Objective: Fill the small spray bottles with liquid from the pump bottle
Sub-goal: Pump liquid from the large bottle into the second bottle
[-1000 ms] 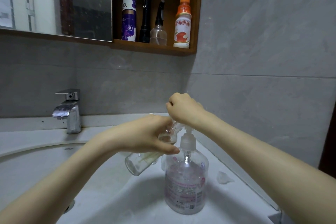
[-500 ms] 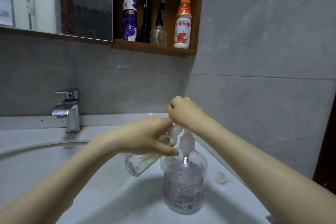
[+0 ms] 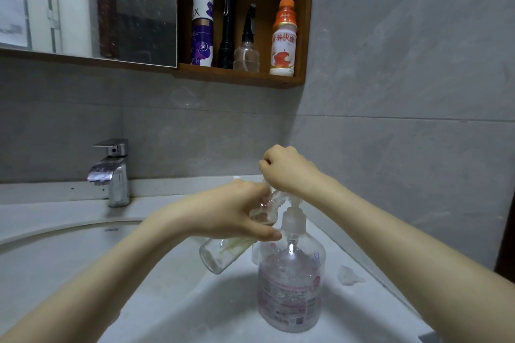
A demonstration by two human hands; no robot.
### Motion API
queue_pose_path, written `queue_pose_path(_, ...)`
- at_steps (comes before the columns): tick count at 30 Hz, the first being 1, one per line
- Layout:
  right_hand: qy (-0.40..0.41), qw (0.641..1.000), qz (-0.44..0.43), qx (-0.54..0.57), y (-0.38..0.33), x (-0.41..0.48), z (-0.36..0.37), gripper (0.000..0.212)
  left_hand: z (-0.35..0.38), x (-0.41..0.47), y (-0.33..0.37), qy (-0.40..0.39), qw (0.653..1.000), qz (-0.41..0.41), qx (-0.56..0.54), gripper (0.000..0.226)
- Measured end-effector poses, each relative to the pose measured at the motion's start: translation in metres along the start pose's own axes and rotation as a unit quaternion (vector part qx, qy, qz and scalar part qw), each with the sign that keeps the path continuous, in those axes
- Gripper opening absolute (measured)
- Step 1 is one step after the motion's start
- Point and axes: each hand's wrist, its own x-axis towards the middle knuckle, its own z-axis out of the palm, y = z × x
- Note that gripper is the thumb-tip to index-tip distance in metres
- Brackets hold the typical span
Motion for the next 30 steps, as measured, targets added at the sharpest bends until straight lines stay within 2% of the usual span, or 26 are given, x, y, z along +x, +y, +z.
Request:
queue_pose_path(10,0.001,1.000,-0.005,-0.006,0.004,0.005,0.003,0.032,0.001,0.000,-0.001,-0.002,1.000,-0.003,-0.012,0.042)
queue_pose_path(16,-0.037,0.999,0.011,-0.022,0.006,0.002,0.010,0.011,0.003,0.001,-0.001,-0.017,1.000,-0.008,0.004,0.037)
queue_pose_path(24,0.021,1.000,-0.020,-0.012,0.003,-0.004,0.001,0.025,0.002,0.001,0.001,-0.001,1.000,-0.005,-0.014,0.041)
queue_pose_path(30,0.016,1.000,-0.017,-0.008,0.004,-0.003,0.000,0.032,0.001,0.001,0.004,0.001,1.000,-0.011,-0.014,0.041)
